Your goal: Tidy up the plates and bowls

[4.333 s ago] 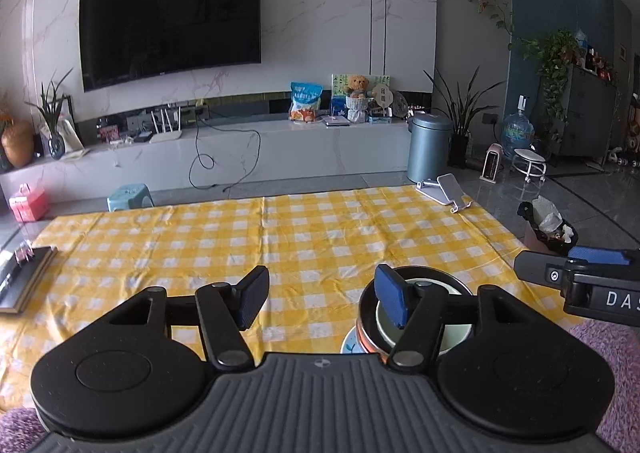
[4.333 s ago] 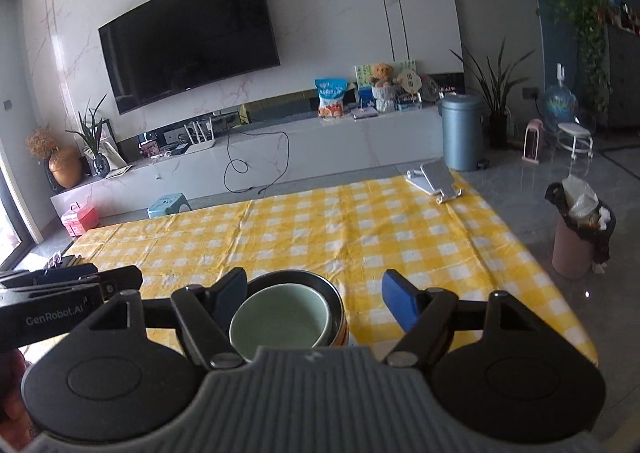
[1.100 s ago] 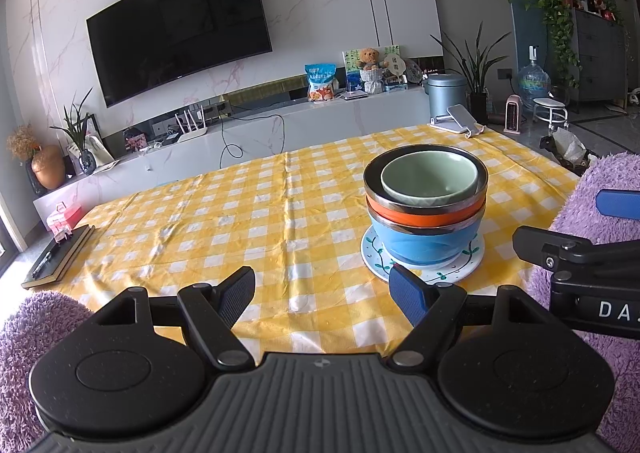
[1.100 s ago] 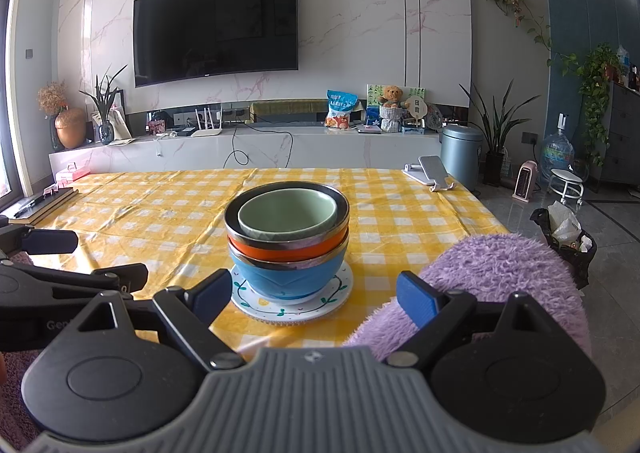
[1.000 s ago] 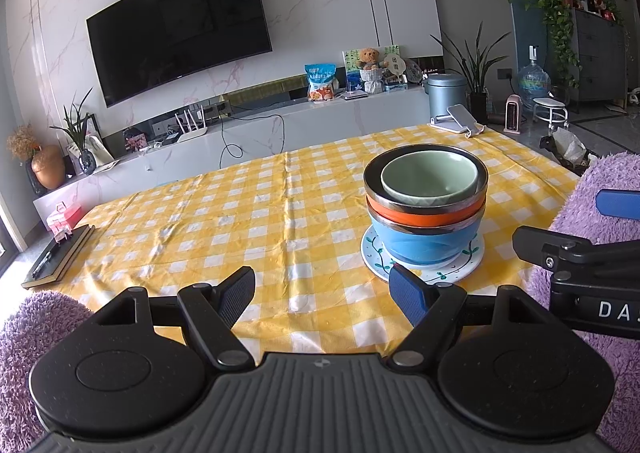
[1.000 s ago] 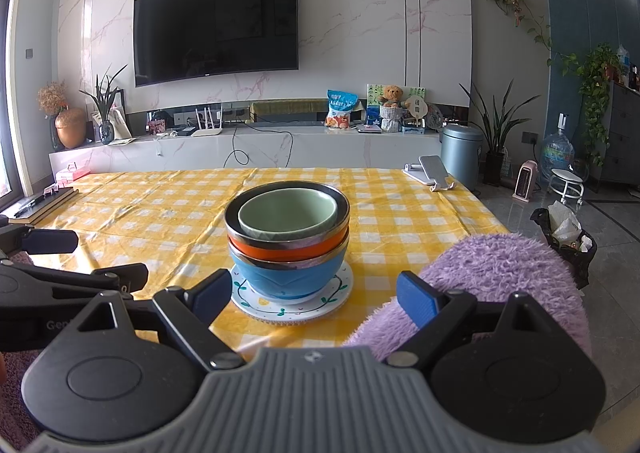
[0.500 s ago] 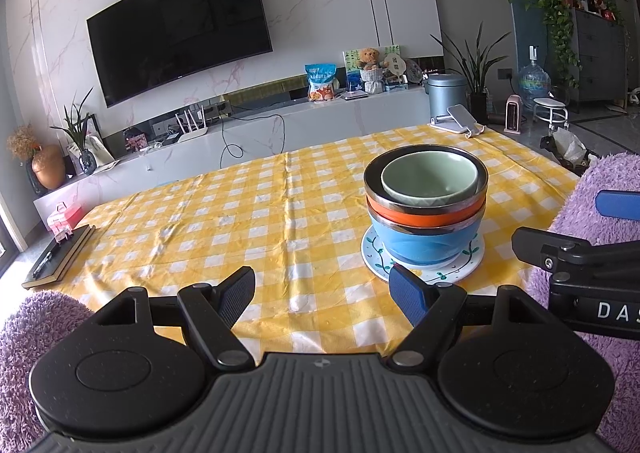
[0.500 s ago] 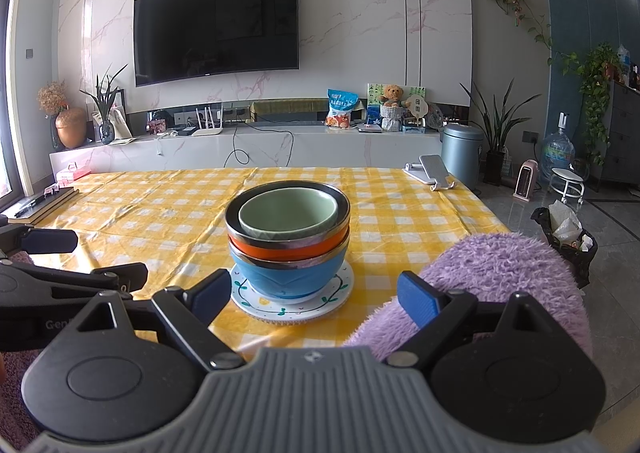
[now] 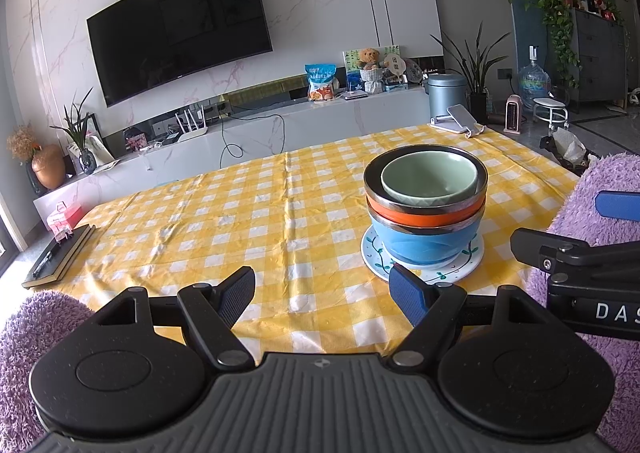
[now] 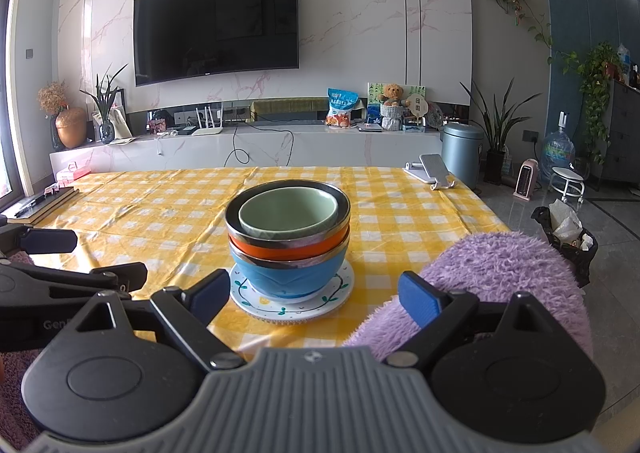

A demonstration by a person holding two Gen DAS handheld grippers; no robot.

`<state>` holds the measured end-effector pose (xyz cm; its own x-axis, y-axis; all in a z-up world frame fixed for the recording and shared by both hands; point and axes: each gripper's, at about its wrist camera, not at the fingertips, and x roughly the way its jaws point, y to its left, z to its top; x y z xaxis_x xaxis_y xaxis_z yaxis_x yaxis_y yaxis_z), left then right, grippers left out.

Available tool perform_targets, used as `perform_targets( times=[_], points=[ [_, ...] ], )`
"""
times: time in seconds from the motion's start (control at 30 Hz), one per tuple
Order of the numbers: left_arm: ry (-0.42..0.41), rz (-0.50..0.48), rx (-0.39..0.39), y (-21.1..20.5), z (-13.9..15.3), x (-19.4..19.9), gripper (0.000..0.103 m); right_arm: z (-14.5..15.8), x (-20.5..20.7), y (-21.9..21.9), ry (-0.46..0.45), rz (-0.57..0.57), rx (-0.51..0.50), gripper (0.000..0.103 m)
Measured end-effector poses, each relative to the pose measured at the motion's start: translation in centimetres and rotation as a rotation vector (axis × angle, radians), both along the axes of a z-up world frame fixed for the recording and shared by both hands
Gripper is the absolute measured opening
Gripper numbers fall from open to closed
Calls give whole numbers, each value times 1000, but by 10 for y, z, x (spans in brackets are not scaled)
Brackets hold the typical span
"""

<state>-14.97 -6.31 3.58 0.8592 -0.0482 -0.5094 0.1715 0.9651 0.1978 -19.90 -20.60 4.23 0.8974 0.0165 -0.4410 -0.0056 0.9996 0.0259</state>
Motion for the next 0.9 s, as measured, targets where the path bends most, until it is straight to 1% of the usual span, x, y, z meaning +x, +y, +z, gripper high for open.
perform_targets(
  times=[0.23, 0.9],
  points=[
    [4, -3, -9, 0, 1, 0, 90, 0, 0, 0, 0, 0, 0, 91],
    [-17, -5, -7, 0, 4, -3, 90, 0, 0, 0, 1, -1, 0, 91]
  ],
)
